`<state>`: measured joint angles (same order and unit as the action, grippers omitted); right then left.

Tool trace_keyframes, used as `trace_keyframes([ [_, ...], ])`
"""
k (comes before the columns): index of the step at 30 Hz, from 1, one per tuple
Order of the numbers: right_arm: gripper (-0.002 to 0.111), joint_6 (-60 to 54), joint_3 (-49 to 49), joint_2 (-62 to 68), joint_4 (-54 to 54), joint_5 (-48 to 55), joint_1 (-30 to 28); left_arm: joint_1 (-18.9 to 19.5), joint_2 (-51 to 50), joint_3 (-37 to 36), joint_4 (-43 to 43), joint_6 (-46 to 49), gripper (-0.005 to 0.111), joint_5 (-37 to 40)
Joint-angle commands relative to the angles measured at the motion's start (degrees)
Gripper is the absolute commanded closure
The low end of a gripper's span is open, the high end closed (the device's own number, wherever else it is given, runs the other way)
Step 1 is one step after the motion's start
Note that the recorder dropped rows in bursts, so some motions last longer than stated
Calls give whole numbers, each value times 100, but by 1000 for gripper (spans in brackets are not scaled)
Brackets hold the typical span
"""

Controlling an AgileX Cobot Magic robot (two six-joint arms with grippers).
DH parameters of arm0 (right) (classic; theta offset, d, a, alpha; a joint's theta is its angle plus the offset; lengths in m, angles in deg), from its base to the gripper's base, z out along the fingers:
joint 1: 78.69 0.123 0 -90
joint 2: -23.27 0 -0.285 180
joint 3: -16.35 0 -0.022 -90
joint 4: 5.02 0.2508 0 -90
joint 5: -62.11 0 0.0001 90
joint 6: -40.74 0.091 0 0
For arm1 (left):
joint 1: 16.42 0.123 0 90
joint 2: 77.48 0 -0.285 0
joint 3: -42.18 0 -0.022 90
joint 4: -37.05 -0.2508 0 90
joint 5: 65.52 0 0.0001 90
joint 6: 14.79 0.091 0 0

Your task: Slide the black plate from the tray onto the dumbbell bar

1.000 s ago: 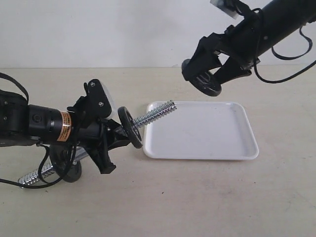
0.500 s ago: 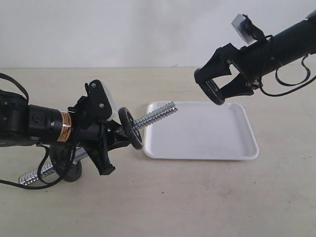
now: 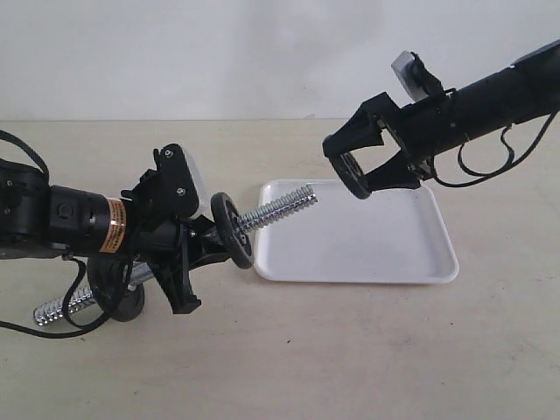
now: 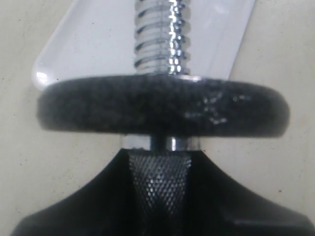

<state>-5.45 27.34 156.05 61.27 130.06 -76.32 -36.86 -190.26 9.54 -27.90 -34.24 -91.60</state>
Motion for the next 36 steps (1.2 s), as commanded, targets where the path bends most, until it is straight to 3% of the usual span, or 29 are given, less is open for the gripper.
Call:
trace_keyframes([
  [1, 108, 215, 49, -89, 175, 201, 150, -15, 318, 136, 319, 265, 102, -2412],
  [19, 108, 694, 49, -188, 301, 201, 163, -15, 297, 136, 1052, 1000, 102, -1564],
  [27, 108, 861, 49, -519, 346, 201, 178, -15, 190, 136, 1318, 1225, 102, -1788],
  [36, 108, 971, 49, -568, 196, 201, 730, -15, 178, 136, 1563, 1462, 102, -1793],
])
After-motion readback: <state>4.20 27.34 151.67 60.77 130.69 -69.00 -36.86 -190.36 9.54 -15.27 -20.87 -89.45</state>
